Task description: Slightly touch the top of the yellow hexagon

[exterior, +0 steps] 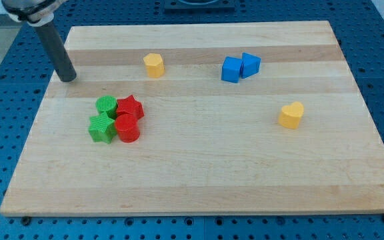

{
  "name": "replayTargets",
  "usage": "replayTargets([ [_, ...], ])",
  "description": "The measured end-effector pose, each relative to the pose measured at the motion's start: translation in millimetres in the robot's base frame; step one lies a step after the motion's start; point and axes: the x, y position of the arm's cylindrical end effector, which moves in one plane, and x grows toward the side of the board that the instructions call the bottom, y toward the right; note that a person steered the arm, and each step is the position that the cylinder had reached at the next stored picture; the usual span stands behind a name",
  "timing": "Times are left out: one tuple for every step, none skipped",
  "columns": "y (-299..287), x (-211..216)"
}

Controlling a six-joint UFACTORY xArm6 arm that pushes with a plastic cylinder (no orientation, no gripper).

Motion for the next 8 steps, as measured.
replayTargets([
  [-4.2, -18.9],
  [2.5, -55.9],
  [55.4, -60.1],
  [116.6, -32.5],
  [178.1, 12.3],
  [179.1, 31.2],
  [131.8, 19.3],
  [102.5, -14.5],
])
